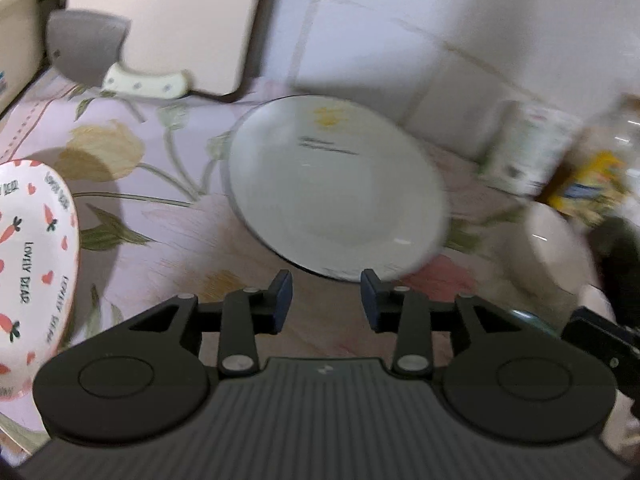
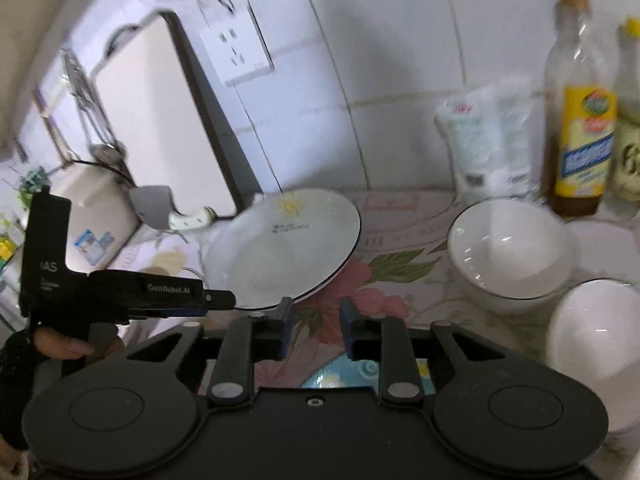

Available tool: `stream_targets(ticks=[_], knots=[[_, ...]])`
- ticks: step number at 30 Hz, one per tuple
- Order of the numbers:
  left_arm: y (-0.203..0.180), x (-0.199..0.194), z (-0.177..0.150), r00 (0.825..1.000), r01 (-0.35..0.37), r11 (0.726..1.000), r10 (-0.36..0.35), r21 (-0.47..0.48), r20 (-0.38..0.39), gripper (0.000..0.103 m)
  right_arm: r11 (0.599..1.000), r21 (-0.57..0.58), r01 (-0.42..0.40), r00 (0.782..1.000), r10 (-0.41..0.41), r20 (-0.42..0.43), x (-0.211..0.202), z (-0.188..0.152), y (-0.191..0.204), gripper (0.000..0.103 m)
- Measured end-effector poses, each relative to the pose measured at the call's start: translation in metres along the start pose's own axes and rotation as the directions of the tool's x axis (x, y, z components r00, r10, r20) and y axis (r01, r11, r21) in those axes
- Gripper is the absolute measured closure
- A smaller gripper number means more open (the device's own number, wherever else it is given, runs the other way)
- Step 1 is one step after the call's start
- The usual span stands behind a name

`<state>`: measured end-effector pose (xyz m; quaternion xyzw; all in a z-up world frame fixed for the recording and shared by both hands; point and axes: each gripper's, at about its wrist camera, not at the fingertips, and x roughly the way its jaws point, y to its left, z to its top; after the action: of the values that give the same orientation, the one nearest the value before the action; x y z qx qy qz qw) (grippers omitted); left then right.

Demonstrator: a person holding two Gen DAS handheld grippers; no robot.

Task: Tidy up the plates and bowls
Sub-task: 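Lift the white sun plate and set it down near the white bowls, then reach the left gripper to the blue egg plate rim and grasp it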

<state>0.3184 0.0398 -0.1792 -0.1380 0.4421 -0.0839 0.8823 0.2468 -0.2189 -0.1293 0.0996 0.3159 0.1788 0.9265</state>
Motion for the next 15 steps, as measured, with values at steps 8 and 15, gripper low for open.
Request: stream_targets(ticks=[8, 15], knots=[[-0.052, -0.055, -0.034, 0.996, 0.055, 0.973, -0.069, 0.225, 0.056, 0.057, 0.999, 0.0, 0.05, 0.995, -0.05, 0.087, -0.082, -0.029, -0.013, 0.058], [-0.086, -0.079, -0.071, 0.983, 0.127, 0.93, -0.165, 0.345, 0.081, 0.047, 0.993, 0.004, 0.119, 0.972, -0.117, 0.204, -0.12, -0.068, -0.019, 0.045]])
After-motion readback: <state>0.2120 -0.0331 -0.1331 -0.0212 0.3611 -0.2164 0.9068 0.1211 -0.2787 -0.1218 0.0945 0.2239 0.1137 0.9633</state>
